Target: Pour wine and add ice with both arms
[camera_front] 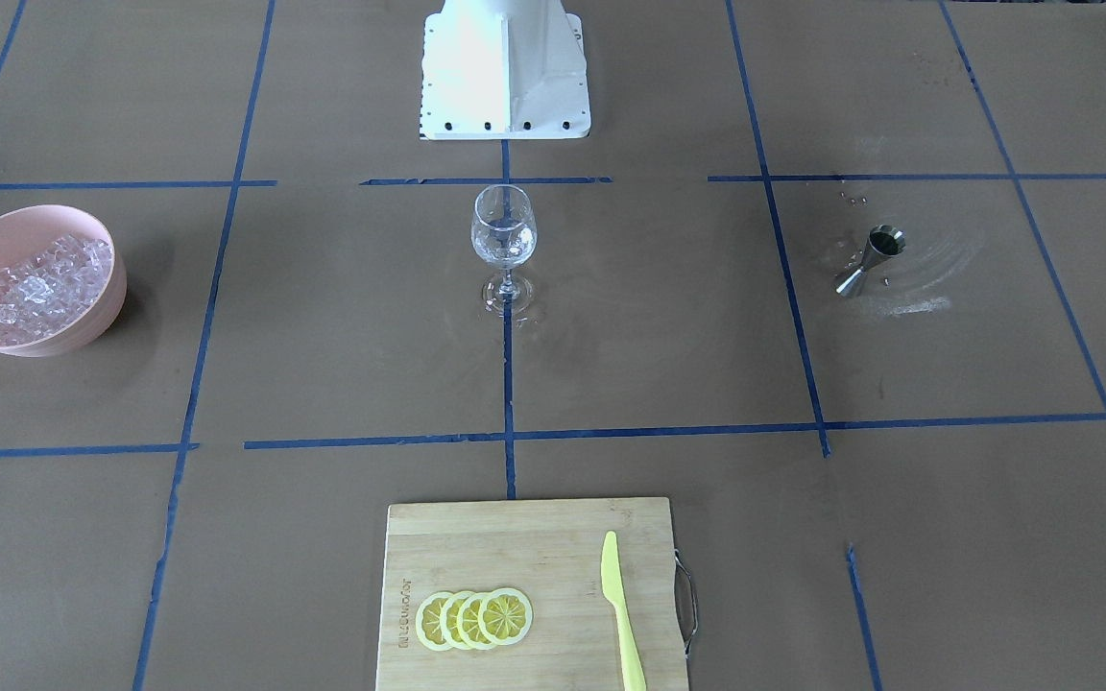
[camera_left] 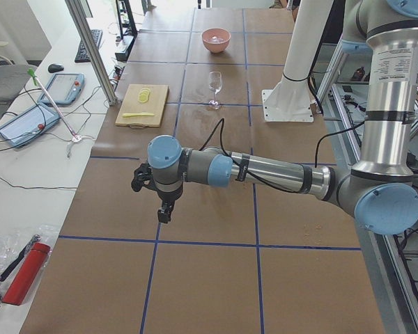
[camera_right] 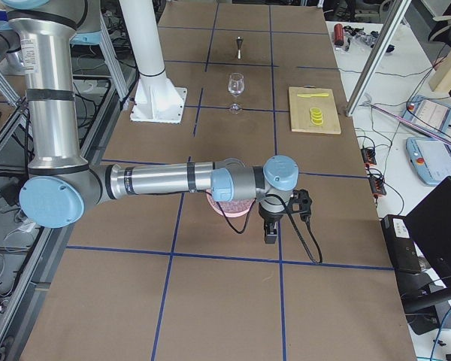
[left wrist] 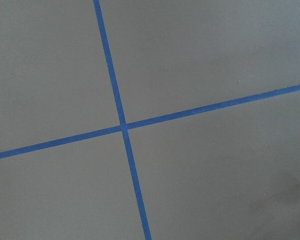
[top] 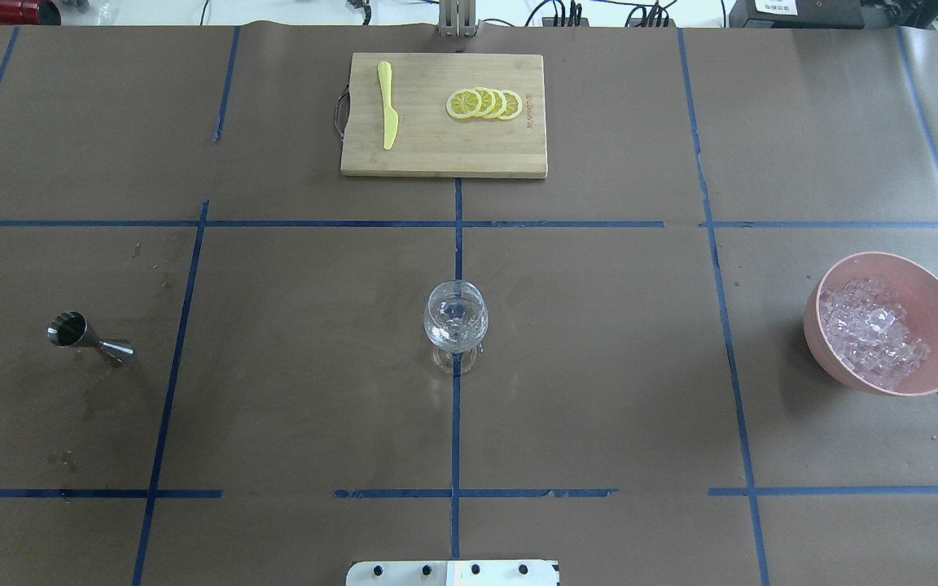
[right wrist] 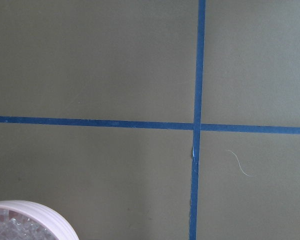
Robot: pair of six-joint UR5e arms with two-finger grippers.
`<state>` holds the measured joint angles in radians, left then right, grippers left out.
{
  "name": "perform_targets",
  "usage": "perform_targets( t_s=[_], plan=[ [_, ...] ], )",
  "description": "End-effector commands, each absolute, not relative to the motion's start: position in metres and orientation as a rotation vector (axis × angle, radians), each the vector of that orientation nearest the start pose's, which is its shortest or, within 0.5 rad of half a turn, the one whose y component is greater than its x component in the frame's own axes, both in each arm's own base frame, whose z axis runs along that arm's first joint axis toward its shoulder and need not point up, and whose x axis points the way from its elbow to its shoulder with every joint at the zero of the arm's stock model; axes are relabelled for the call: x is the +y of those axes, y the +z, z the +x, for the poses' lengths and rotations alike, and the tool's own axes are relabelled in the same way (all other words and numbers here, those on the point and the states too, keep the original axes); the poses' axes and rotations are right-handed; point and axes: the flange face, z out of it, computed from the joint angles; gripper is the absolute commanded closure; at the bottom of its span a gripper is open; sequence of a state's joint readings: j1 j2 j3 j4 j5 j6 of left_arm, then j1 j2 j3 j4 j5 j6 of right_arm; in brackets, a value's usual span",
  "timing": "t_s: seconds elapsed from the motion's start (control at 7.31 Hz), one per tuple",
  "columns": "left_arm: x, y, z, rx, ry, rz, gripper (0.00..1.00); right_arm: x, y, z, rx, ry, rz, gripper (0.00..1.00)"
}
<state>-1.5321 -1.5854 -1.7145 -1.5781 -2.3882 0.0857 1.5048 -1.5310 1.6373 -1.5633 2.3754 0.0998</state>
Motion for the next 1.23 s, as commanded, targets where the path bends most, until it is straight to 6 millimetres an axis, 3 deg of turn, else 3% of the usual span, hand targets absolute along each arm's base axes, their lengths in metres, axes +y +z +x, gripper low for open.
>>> perform_targets(
  t_s=[0.0, 0.41, 0.68, 0.82, 1.1],
  plan=[
    [-0.501, 0.587, -0.042, 0.822, 0.178, 0.173, 0.00, -0.516, 0.602, 0.024, -0.811, -0.020, 0.038, 0.00],
    [-0.505, 0.568, -0.041, 0.817, 0.224, 0.276, 0.00, -0.517, 0.595, 0.020, -0.813, -0.032, 0.050, 0.00],
    [-0.511, 0.546, -0.037, 0.806, 0.304, 0.441, 0.00, -0.517, 0.593, 0.019, -0.814, -0.036, 0.054, 0.00],
    [-0.513, 0.536, -0.027, 0.817, 0.314, 0.517, 0.01, -0.517, 0.593, 0.019, -0.814, -0.035, 0.052, 0.00],
    [-0.504, 0.519, 0.027, 0.902, 0.289, 0.613, 0.06, -0.517, 0.591, 0.019, -0.823, -0.037, 0.054, 0.00]
  ],
)
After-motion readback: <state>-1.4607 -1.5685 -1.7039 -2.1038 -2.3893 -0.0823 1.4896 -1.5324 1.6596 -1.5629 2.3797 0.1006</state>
